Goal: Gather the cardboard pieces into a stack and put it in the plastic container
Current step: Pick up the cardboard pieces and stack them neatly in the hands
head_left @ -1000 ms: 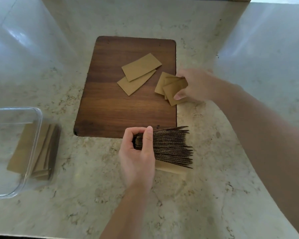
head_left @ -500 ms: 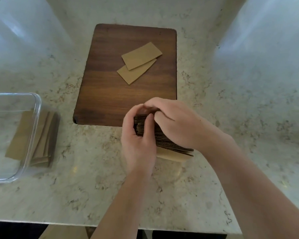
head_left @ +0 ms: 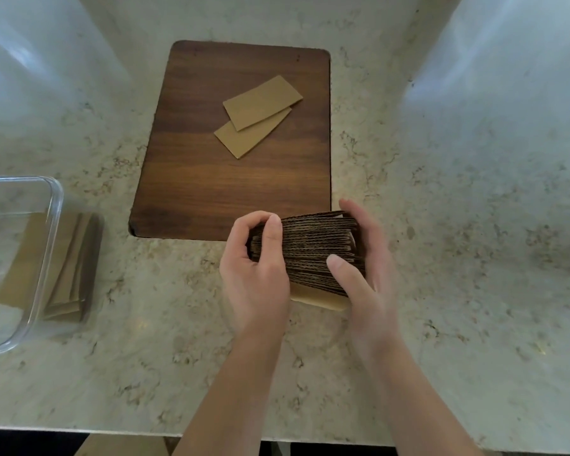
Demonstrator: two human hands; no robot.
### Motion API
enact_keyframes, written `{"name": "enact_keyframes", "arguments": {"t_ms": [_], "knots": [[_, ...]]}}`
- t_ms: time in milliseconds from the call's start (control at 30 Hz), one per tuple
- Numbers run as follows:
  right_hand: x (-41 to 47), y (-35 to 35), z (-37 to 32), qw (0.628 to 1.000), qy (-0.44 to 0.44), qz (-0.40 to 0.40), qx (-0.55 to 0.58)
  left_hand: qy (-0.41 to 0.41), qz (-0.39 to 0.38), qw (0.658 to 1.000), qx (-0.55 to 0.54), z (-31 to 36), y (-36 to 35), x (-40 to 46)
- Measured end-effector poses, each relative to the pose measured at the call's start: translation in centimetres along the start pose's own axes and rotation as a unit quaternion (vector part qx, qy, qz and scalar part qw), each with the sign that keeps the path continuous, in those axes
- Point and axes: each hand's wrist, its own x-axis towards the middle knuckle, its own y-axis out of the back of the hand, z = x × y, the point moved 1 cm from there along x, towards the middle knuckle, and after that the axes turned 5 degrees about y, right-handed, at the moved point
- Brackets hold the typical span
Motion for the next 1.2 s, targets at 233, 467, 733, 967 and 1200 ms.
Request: {"name": "enact_keyframes", "arguments": {"t_ms": [233, 467, 733, 967, 1200], "knots": [[1.3, -1.8, 0.9, 0.989, 0.0, 0.132, -0.065, -0.04, -0.062, 0.997, -0.028, -0.5, 2.2, -0.5], [2.9, -1.9, 0.3, 0.992, 0.002, 0.118, -0.041, -0.041, 0.005, 0.998, -0.039, -0.4, 1.2, -1.1], [2.0, -0.8, 0.4, 0.999, 0.01, 0.016, -0.035, -0.068, -0.052, 0.996, -0.038, -1.0, 3.0, -1.1], [2.5, -2.6, 0.1, 0.997, 0.013, 0.053, -0.054, -0.094, 0.004, 0.996, 0.007, 0.2, 2.2, -0.1], [2.5, -4.6, 0.4, 0.994, 0.026, 0.061, -0.082, -0.116, 0.062, 0.991, 0.017, 0.2, 2.6, 1.5]]}}
